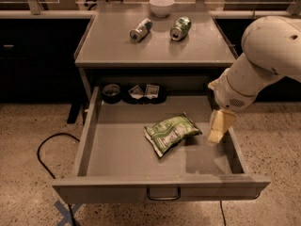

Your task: Pick green jalapeno chip bag from top drawer and place on counter

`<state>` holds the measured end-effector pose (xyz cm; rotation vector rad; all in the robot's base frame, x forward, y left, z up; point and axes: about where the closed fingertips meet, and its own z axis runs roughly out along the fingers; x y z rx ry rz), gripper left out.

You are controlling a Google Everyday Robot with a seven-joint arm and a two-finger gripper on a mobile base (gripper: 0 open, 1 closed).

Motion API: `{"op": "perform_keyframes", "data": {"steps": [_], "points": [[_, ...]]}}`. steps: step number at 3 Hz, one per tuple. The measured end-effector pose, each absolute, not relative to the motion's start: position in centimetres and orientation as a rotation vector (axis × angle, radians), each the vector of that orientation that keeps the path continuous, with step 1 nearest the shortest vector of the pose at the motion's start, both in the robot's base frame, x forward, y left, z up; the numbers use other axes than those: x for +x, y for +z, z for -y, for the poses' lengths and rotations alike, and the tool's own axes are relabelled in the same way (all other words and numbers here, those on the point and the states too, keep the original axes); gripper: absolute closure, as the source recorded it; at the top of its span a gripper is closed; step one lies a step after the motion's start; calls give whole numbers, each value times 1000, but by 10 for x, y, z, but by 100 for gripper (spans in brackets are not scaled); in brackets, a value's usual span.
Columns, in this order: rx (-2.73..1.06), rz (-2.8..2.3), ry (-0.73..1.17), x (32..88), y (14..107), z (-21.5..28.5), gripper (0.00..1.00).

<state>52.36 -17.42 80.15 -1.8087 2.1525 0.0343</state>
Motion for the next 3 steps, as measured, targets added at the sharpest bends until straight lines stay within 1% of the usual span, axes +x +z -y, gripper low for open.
{"op": "perform_keyframes", "data": {"steps": [2,3], "points": [[-1829,-2199,71,539,731,161,0],[-1805,-2211,96,549,697,162,0]]}}
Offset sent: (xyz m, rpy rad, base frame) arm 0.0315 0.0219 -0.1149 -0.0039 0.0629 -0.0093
